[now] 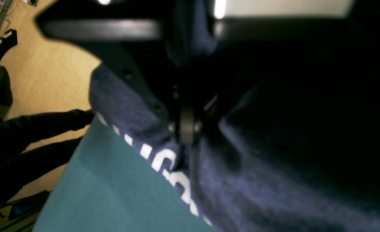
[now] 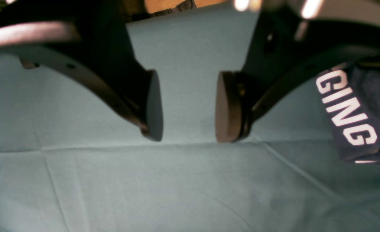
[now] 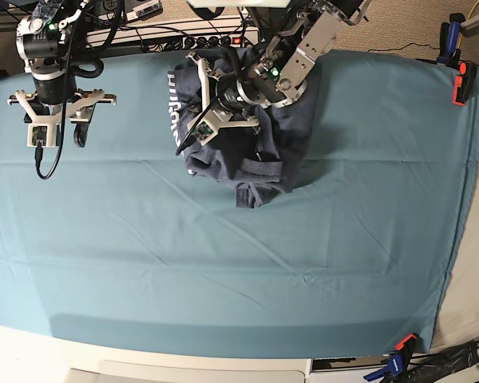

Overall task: Fold the T-shirt properly
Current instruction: 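Move the left gripper onto the folded bundle and grasp its edge, then pull the bundle edge with the left gripper to flatten the fold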

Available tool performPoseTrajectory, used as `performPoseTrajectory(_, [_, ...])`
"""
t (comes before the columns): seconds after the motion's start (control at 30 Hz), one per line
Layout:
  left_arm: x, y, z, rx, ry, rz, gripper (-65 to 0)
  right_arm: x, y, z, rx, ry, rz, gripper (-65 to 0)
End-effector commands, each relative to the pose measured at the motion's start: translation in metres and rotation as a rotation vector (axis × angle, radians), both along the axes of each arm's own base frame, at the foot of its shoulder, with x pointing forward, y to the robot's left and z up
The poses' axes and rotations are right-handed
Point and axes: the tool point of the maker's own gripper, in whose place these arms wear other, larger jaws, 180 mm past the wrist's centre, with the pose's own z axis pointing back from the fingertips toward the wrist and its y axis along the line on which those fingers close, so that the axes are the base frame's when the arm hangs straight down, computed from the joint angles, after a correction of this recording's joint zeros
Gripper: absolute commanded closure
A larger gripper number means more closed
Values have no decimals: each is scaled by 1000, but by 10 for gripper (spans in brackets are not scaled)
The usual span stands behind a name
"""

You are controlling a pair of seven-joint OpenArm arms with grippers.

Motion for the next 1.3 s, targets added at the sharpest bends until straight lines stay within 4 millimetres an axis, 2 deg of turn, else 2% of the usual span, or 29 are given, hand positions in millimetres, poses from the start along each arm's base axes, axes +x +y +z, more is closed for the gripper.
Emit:
performPoseTrajectory(0.0, [4,4,1,27,-9,-2,0,4,1,11,-9,-45,11,-269])
performPoseTrajectory(0.33, [7,3,13,7,-25,-3,0,4,1,11,-9,-45,11,-269])
performPoseTrajectory(0.97, [21,53,-16,259,-118,17,0,4,1,11,-9,-46,11,-269])
performPoseTrajectory(1.27, [19,50,-13,241,-111,-2,0,4,1,11,-9,-50,12,-269])
